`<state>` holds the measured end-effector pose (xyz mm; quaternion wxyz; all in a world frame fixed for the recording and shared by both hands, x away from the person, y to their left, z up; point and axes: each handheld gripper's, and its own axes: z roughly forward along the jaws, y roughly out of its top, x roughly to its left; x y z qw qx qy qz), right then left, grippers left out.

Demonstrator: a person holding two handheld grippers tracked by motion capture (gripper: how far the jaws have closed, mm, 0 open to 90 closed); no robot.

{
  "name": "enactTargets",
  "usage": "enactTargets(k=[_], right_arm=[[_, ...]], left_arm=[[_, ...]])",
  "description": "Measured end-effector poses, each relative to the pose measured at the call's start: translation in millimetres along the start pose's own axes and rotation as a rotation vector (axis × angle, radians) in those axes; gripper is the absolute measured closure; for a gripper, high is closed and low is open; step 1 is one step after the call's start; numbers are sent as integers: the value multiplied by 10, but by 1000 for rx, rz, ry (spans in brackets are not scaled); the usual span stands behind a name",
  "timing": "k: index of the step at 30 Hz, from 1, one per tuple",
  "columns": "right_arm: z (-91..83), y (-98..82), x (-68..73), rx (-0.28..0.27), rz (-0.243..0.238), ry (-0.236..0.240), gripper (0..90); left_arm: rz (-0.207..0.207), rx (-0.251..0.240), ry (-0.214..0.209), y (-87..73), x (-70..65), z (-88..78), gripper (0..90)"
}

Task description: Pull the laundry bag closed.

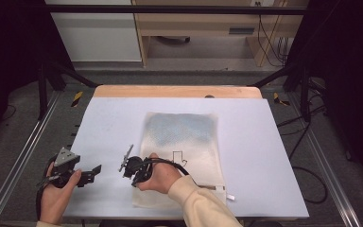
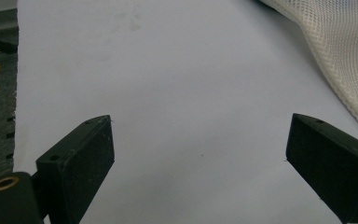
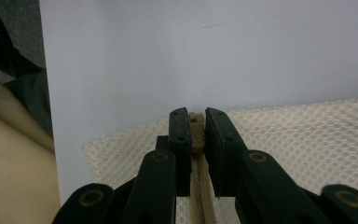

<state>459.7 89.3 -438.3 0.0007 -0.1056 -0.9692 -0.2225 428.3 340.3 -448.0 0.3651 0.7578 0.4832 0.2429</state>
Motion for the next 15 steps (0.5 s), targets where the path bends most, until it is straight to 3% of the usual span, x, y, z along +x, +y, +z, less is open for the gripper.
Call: enactTargets(k=[4,10,15], right_arm=[[-85,-8,42,-18,-4,-7,818],[-353,-52,88,-80,-20,-17,818],[-431,-83,67,-112,-31,-31,817]], left_arm=[[-11,-12,-14,11,-16,-28,80],[-30,-45,-79,42,-83,-86,80],[-7,-19,-106,-6,-231,-114,79]])
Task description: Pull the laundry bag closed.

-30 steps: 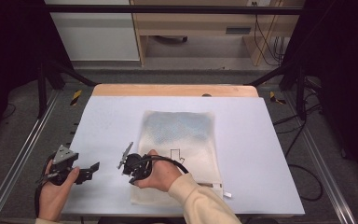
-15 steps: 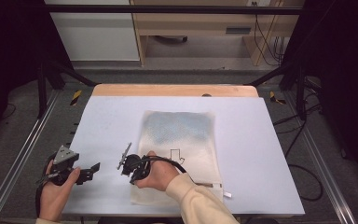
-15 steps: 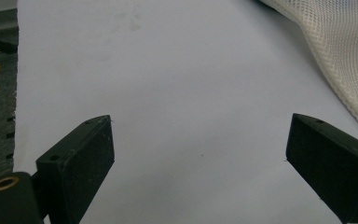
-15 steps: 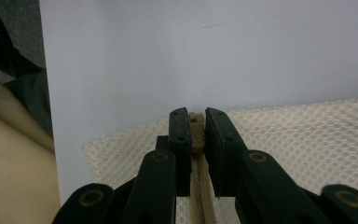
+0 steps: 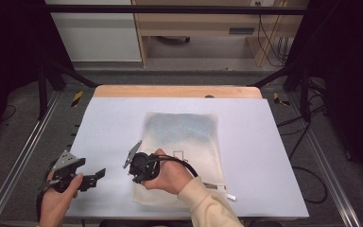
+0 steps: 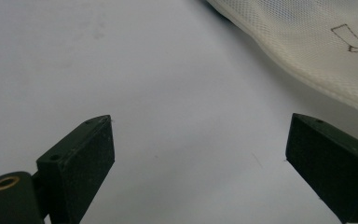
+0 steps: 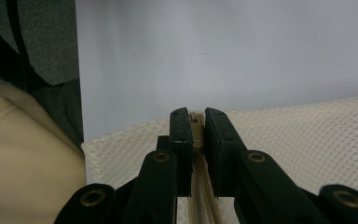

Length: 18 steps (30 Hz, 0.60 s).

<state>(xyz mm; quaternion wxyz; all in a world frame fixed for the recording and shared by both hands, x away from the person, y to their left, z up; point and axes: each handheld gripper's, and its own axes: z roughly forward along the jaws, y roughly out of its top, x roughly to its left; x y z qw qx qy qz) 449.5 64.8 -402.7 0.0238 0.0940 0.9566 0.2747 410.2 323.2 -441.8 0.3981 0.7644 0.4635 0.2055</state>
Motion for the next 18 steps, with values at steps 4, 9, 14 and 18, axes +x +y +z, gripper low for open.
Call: enactTargets(k=[4,9,14,18], right_arm=[[72,-29,-10,6,-11,11,817],[153,-60,-23,1,-10,19,818],[172,-88,-24,-16,-15,27,818],[179,-97,-16,-20,-13,25,818]], left_arm=[[39,22,-21,-23,-151,-14,79],[71,43,-61,-37,-277,-11,74],[93,43,-118,-45,-420,49,67],[103,50,-175,-40,-563,109,80]])
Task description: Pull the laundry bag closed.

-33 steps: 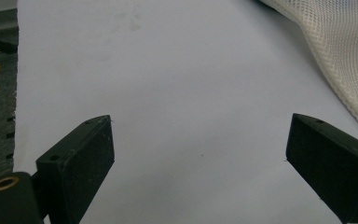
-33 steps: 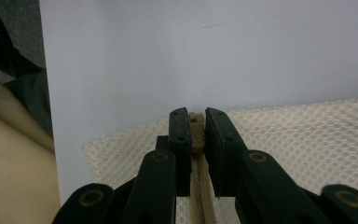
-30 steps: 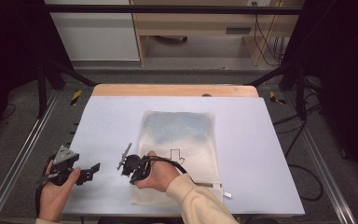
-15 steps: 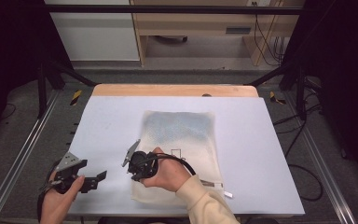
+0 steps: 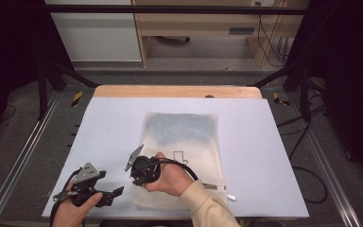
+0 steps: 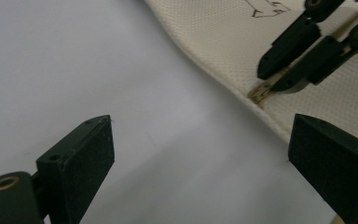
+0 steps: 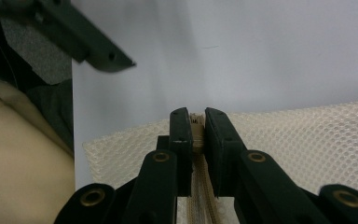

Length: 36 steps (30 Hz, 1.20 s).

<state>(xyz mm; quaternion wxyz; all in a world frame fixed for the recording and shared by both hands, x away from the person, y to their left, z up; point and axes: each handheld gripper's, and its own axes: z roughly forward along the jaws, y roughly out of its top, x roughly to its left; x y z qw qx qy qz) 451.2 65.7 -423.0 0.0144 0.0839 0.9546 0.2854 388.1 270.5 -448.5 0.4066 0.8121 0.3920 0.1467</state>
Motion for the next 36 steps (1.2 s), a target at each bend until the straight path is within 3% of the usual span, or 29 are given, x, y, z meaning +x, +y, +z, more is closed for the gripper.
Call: enactTargets(k=[3,9,14,17,19,25,27,31,36], right_arm=[[-16,-2,6,-4,-5,-1,818],[-35,-5,4,-17,4,-5,818],[-59,-8,-3,-30,2,-7,818],[-72,-5,0,-40,11,-11,818],[-88,-5,-4,-37,2,-12,818],[-116,-4,-10,-50,10,-14,818],[-121,0,-11,-53,9,-14,818],[-134,2,-7,-52,5,-17,818],[-176,7,1,-61,6,-20,818]], left_arm=[[15,0,-12,21,-65,21,89],[-12,-10,-82,32,-142,119,124],[6,2,-83,64,-208,205,139],[5,4,-89,64,-213,240,163],[-29,1,-118,60,-194,261,167],[-51,4,-125,74,-151,290,261],[-70,9,-165,66,-151,307,292],[-76,8,-196,70,-182,345,309],[-60,25,-200,90,-186,427,339]])
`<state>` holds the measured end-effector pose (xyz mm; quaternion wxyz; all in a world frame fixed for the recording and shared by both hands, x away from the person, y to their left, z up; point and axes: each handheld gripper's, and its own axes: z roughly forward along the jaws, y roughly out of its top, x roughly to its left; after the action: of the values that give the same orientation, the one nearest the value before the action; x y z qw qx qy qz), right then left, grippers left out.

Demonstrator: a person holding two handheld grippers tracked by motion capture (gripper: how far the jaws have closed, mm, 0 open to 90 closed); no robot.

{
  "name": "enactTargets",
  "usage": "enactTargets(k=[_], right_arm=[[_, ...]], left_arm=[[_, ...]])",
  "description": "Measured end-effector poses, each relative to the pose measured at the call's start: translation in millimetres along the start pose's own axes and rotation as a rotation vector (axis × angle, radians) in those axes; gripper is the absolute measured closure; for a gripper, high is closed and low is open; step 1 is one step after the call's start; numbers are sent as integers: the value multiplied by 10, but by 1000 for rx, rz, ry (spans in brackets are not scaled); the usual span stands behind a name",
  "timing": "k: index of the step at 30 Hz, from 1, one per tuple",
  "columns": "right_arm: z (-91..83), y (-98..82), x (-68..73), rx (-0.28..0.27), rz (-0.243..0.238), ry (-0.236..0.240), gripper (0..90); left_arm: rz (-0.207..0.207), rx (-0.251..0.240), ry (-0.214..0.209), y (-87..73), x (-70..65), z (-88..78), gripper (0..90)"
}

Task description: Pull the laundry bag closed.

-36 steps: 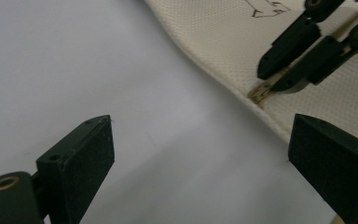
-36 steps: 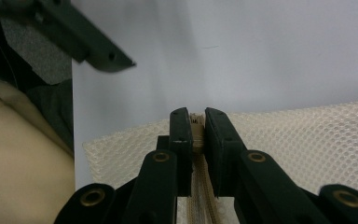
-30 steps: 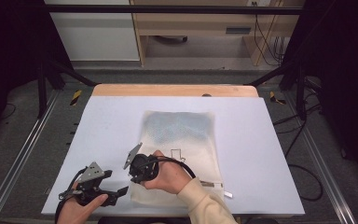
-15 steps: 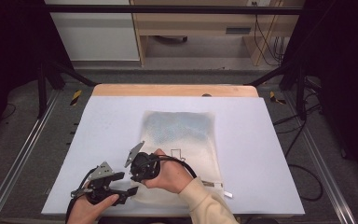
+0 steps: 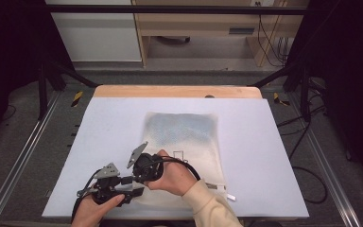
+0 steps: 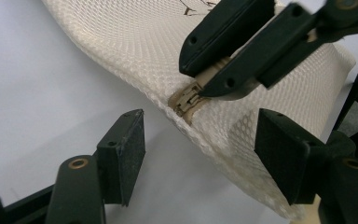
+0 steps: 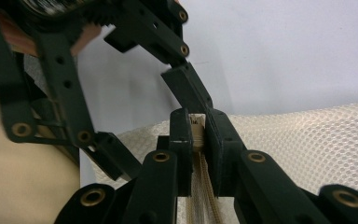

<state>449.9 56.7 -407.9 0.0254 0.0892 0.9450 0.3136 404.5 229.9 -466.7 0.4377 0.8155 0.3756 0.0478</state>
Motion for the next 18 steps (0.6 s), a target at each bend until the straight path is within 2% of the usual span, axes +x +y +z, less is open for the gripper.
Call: enactTargets(k=[4,11,18], right_arm=[[-17,-4,-14,-2,-2,0,818],[-1,-7,-21,-3,-5,-2,819],[1,-5,-15,-9,-1,-3,819]], left_arm=[[5,14,-26,5,34,55,380],[7,-14,-90,39,48,91,426],[15,2,-105,42,75,135,441]])
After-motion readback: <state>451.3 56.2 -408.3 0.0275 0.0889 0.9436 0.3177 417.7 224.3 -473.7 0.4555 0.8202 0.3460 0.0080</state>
